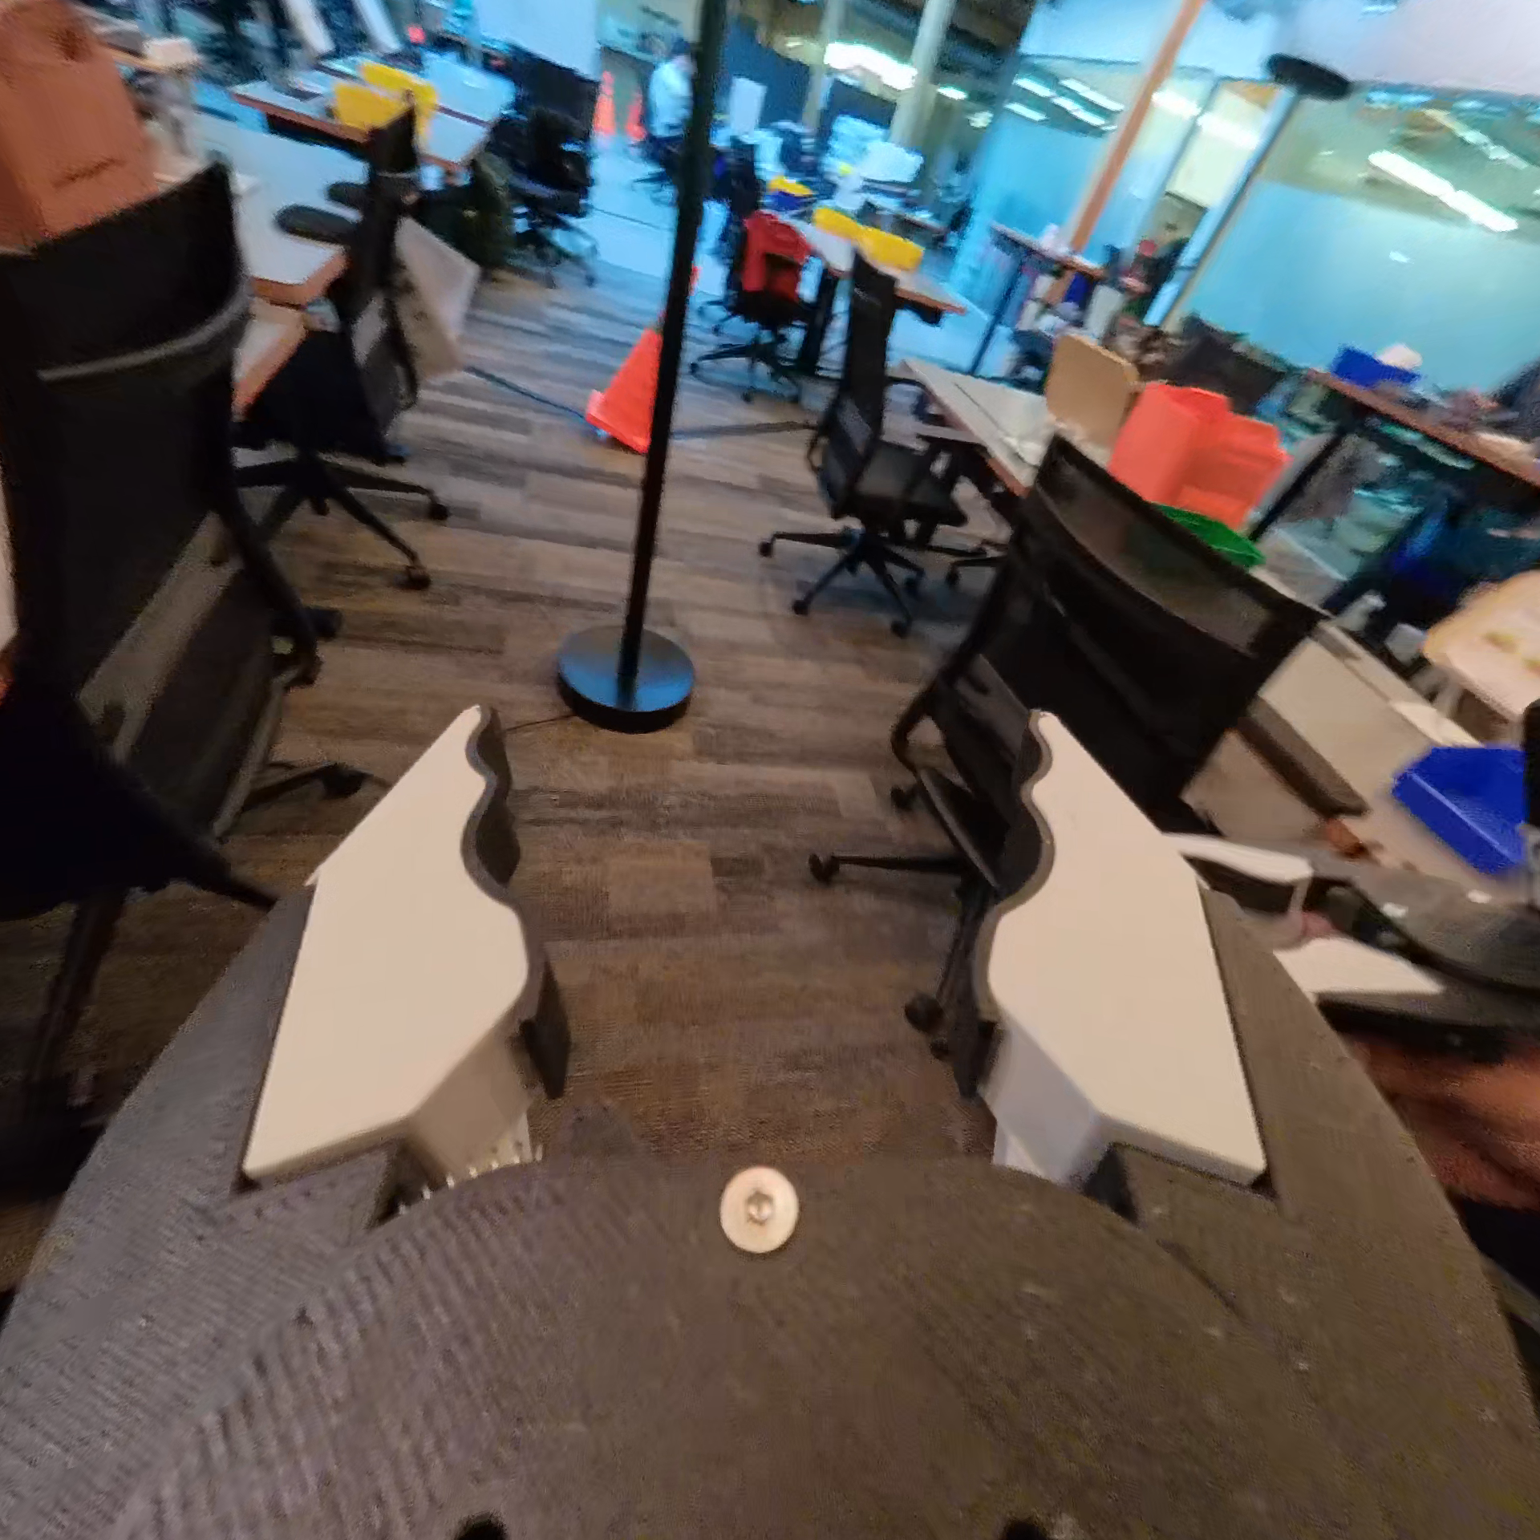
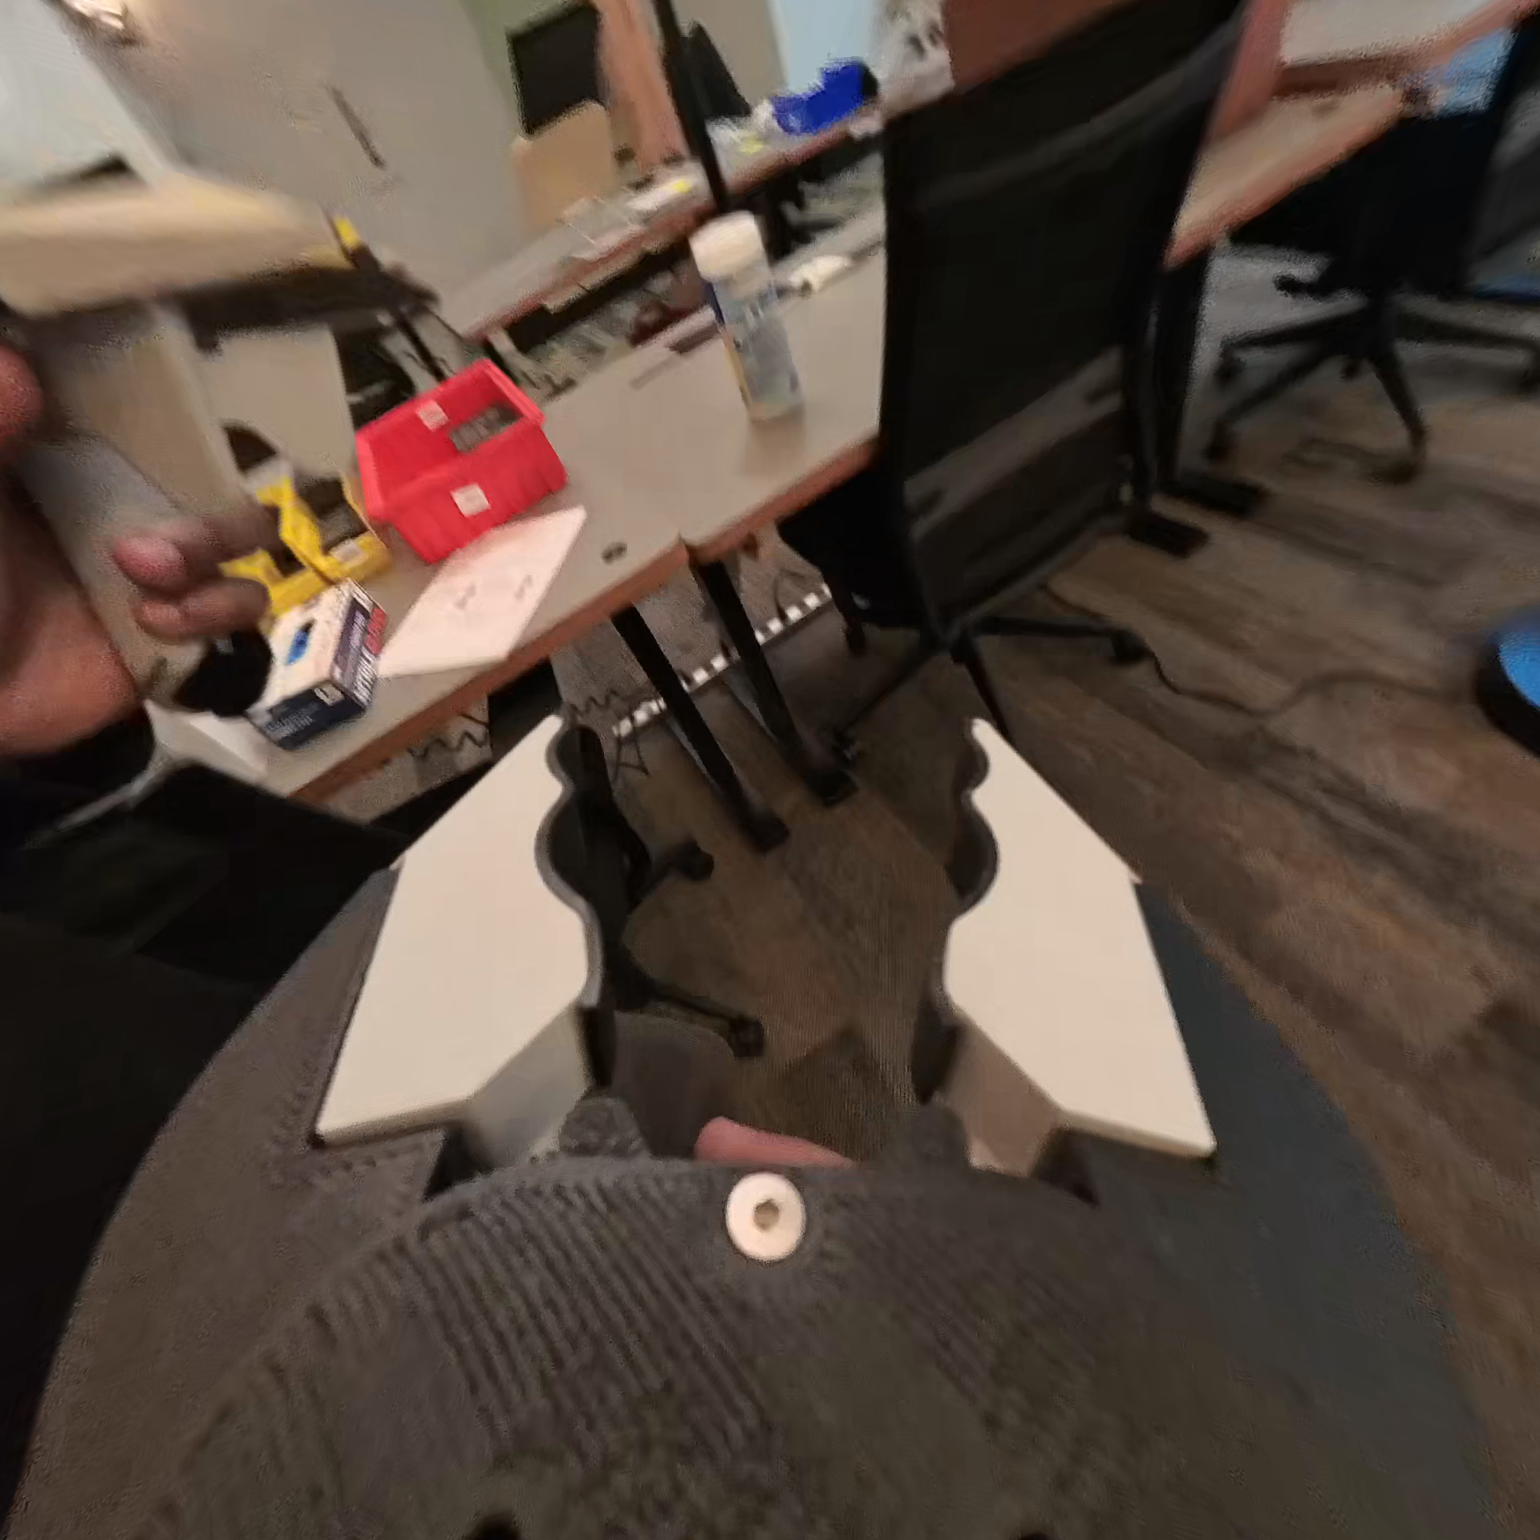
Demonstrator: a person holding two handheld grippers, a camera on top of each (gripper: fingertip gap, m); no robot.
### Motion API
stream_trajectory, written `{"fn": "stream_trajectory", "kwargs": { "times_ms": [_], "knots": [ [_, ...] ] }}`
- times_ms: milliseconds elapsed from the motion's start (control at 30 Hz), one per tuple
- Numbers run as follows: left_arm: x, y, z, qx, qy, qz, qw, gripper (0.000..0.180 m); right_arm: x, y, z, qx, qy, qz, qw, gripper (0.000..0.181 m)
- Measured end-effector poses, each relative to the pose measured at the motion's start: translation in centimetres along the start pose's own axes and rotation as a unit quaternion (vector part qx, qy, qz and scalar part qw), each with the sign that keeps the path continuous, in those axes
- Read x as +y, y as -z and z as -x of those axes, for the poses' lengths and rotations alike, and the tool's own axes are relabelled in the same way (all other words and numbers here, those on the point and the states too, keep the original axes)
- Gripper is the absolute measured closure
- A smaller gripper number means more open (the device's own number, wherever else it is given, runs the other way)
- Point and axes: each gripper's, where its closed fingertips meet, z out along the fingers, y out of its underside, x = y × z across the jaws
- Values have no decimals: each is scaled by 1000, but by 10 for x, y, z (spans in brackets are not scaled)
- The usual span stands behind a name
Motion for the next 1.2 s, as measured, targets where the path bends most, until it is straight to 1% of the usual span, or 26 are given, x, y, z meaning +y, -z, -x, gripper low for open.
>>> {"fn": "stream_trajectory", "kwargs": {
  "times_ms": [67, 100, 267, 433, 500, 533, 600, 667, 733, 767, 833, 900, 933, 967, 1000, 1067, 1100, 1200],
  "knots": [
    [-21, -18, 32, -54, 4, 8, 998, 57, -54, -32, -12, -43, 9, -22, 999, 92],
    [-34, -25, 53, -82, 0, 1, 997, 58, -75, -51, -16, -66, 12, -27, 997, 92],
    [-64, -47, 197, -218, 8, -58, 974, 59, -126, -174, -27, -150, 60, -10, 987, 90],
    [-61, -97, 385, -277, 40, -88, 956, 55, -172, -333, -3, -197, 124, -22, 972, 91],
    [-70, -118, 466, -300, 35, -99, 948, 54, -191, -408, 11, -215, 151, -11, 965, 92],
    [-75, -128, 508, -318, 28, -99, 942, 54, -200, -444, 18, -223, 159, 3, 962, 91],
    [-79, -150, 587, -342, 27, -76, 936, 51, -223, -501, 39, -252, 169, 36, 952, 89],
    [-77, -169, 657, -357, 31, -48, 932, 51, -253, -542, 60, -275, 179, 41, 944, 90],
    [-76, -185, 710, -350, 33, -28, 936, 51, -277, -578, 77, -294, 183, 47, 937, 91],
    [-80, -192, 730, -335, 26, -31, 941, 50, -283, -599, 84, -301, 185, 57, 934, 91],
    [-81, -212, 755, -276, 30, -21, 960, 43, -284, -645, 88, -306, 199, 89, 927, 89],
    [-75, -233, 758, -190, 50, 1, 980, 43, -274, -701, 84, -293, 213, 118, 925, 91],
    [-71, -241, 755, -154, 51, 14, 987, 38, -263, -727, 78, -285, 213, 144, 923, 93],
    [-66, -247, 753, -135, 52, 23, 989, 42, -248, -752, 73, -281, 210, 177, 919, 95],
    [-61, -250, 752, -127, 58, 32, 990, 43, -234, -774, 68, -277, 206, 209, 915, 95],
    [-57, -252, 744, -115, 79, 21, 990, 47, -209, -809, 56, -258, 204, 257, 909, 94],
    [-57, -251, 739, -117, 95, 5, 989, 44, -201, -822, 50, -245, 205, 270, 908, 95],
    [-54, -245, 725, -138, 120, -21, 983, 52, -184, -839, 44, -239, 212, 287, 903, 96]
  ]
}}
